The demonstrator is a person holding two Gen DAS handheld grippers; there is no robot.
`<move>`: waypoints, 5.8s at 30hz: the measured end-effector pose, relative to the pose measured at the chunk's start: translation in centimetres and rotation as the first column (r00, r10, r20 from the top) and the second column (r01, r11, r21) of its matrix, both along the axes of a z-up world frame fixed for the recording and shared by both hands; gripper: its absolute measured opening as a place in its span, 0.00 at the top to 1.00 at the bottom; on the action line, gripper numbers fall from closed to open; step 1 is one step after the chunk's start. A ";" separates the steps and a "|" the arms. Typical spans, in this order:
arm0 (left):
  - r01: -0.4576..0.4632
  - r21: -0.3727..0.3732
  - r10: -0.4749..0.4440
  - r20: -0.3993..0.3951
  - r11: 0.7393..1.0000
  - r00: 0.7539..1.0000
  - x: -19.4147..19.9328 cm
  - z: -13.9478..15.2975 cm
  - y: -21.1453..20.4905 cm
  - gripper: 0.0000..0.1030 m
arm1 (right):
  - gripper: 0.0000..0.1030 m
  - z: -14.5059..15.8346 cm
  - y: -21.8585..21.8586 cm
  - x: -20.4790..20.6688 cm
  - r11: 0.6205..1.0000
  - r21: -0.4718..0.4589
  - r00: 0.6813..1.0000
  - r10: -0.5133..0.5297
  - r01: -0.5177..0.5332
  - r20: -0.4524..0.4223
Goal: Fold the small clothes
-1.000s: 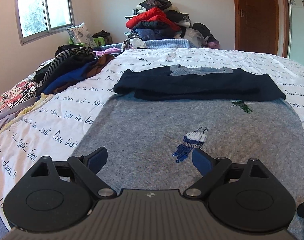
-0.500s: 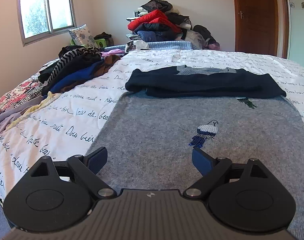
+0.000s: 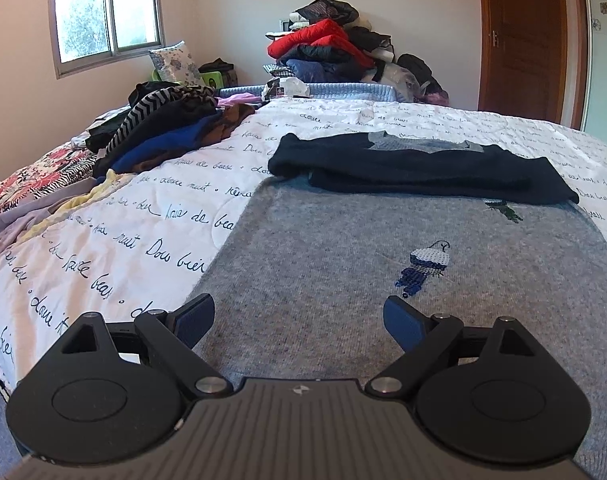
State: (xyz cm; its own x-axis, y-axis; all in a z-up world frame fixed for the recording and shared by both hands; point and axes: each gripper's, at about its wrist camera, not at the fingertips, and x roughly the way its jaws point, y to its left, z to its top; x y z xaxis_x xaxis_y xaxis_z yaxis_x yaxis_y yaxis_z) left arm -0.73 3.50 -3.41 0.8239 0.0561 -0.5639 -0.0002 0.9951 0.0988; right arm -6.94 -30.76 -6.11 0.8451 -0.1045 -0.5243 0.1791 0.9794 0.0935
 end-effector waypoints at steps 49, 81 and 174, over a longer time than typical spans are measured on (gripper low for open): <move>0.031 0.025 -0.031 0.008 0.999 0.999 -0.5 1.1 -2.1 0.13 | 0.00 -4.1 -7.7 8.3 0.979 -0.045 0.971 -0.202 0.197 -0.131; 0.340 -0.133 -0.346 -0.022 0.931 0.938 -4.1 -0.1 10.4 0.12 | 0.00 1.4 -1.8 -6.0 0.919 0.313 0.970 0.222 -0.241 0.094; 0.281 -0.483 -0.192 0.225 0.829 0.955 0.4 7.3 13.9 0.95 | 0.94 7.1 0.9 -3.8 0.865 0.317 0.917 0.326 -0.388 0.232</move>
